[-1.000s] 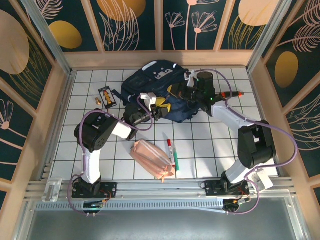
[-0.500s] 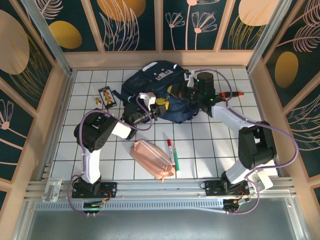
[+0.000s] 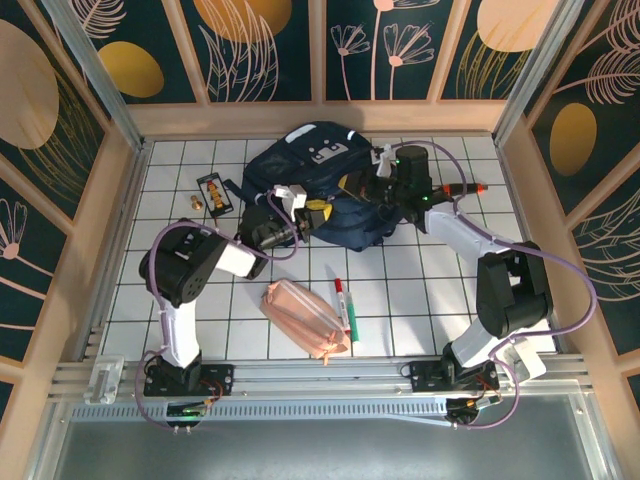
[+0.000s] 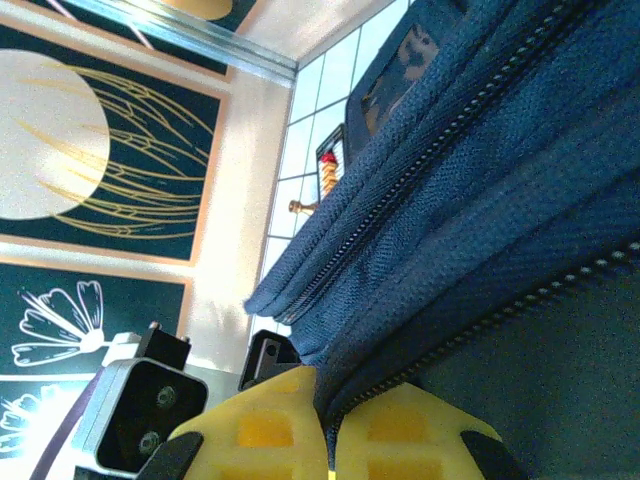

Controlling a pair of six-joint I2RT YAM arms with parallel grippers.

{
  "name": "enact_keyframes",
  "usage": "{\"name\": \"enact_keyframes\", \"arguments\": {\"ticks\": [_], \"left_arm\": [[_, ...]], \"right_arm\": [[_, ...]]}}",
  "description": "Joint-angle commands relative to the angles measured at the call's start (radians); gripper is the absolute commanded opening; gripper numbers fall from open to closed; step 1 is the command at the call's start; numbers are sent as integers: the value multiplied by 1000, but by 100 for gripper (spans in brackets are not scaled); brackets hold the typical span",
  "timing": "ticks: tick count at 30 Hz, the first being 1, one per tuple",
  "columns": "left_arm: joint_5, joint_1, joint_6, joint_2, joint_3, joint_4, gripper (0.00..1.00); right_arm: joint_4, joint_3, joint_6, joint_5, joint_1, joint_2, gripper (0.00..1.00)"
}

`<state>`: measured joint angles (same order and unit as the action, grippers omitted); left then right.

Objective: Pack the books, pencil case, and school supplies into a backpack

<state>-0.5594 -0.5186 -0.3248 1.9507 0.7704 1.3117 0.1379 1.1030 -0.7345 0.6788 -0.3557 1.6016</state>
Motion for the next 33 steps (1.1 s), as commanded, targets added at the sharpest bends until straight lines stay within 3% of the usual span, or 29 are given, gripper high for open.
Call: {"name": "enact_keyframes", "arguments": {"ticks": [1,4,13,19,20,21,24,26,29,33], "left_arm": [[84,44,49,-78,16,-198,0],[153,54,76,-127,-36,-239,0],[603,133,51,-269,-71,-633,0],[558,203,53,-168,107,-881,0],[525,206,56,-161,119,-867,5],[487,206,67,-161,116,-838,18],[378,206,88,-215,48,-670,36],[248,204,183,-284,12,-602,51],[48,204,368,-382,-5,-640,60],[-45,190,526,-454,27,-727,70]], "right_arm": [[0,34,18,-5,46,-11,0],[0,46,10,-1,72,-14,0],[19,39,-8,4,87,-69,0],[49,15,-28,18,81,-97,0],[50,15,-27,19,79,-100,0],[53,14,-28,18,77,-101,0],[63,17,-23,19,62,-97,0],[59,28,-17,22,51,-81,0],[58,46,-16,28,39,-58,0],[60,78,-12,31,26,-36,0]]}}
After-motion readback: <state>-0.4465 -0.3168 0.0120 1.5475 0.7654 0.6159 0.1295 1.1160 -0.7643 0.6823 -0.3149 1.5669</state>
